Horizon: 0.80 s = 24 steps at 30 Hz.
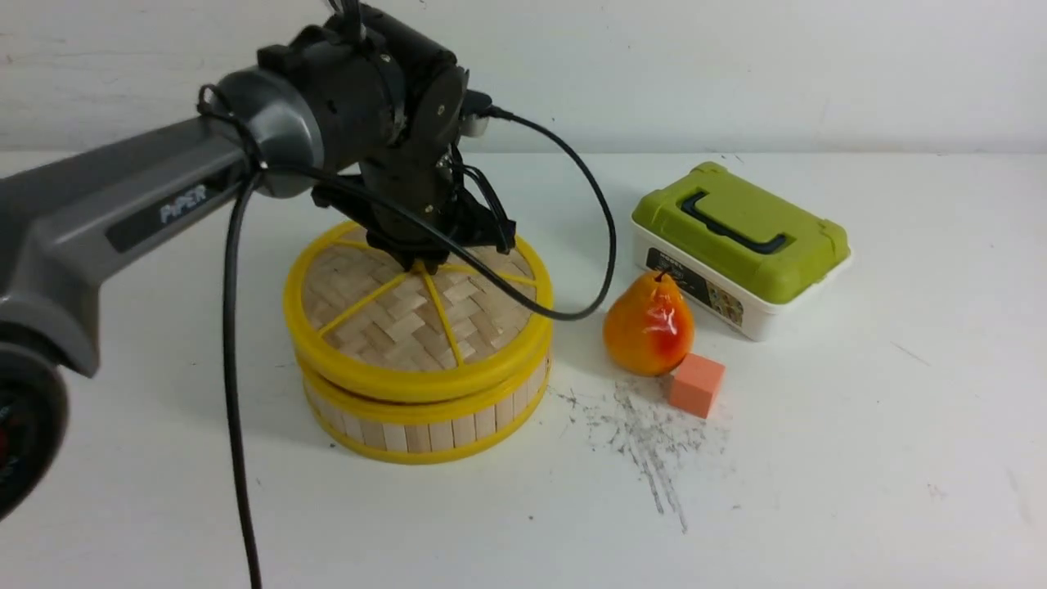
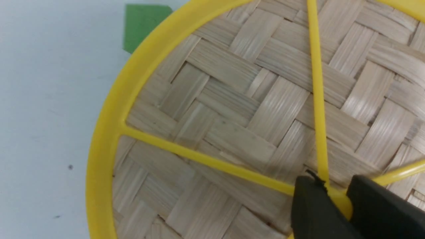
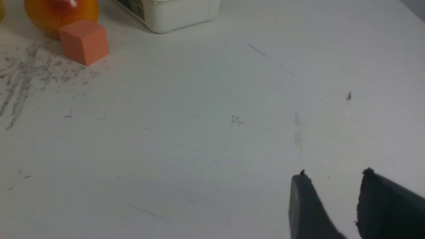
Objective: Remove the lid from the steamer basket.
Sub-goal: Use the left arm to lift the lid of the steamer, then use the left arm to place the steamer lid on the table
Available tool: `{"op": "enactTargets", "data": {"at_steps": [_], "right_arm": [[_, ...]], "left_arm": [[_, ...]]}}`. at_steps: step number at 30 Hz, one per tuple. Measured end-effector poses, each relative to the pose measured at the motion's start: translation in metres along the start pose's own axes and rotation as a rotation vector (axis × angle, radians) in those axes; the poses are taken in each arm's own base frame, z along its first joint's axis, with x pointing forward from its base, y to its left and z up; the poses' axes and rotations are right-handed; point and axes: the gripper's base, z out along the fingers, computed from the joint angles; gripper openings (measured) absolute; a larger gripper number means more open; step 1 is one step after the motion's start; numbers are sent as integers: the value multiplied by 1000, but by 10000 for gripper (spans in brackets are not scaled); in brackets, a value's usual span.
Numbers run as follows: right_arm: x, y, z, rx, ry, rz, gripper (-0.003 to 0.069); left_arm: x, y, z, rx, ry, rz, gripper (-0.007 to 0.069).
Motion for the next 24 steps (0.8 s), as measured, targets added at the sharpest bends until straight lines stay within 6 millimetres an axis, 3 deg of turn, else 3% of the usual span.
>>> {"op": "enactTargets", "data": {"at_steps": [1, 3, 7, 10, 12, 13, 14, 15, 16, 21, 22, 23, 24], "right_arm": [[0, 0, 0, 0, 0, 0, 239], [0, 0, 0, 0, 0, 0, 239], [0, 0, 0, 0, 0, 0, 239], [0, 0, 0, 0, 0, 0, 239], [0, 0, 0, 0, 0, 0, 239], [0, 0, 0, 0, 0, 0, 239], [0, 0, 0, 0, 0, 0, 239], [0, 0, 0, 0, 0, 0, 239], [0, 0, 0, 0, 0, 0, 239], [0, 0, 0, 0, 0, 0, 239], [0, 0, 0, 0, 0, 0, 239], [0, 0, 0, 0, 0, 0, 239], [0, 0, 0, 0, 0, 0, 239]], "left_arm": [[-1, 1, -2, -1, -6, 0, 114], [-9, 12, -39, -14, -95, 6, 114], [-16, 31, -92, -59, -220, 15, 114], [-16, 49, -120, -128, -270, 27, 114], [-14, 73, -131, -196, -282, 27, 114], [-15, 73, -131, -197, -282, 28, 114], [-11, 96, -127, -243, -259, 2, 114], [-10, 98, -126, -247, -255, -3, 114], [-6, 117, -117, -277, -222, -34, 114], [31, 166, -55, -266, -77, -148, 114], [46, 171, -35, -249, -30, -162, 114], [46, 172, -35, -250, -36, -164, 114], [60, 174, -16, -232, 15, -169, 114]]}}
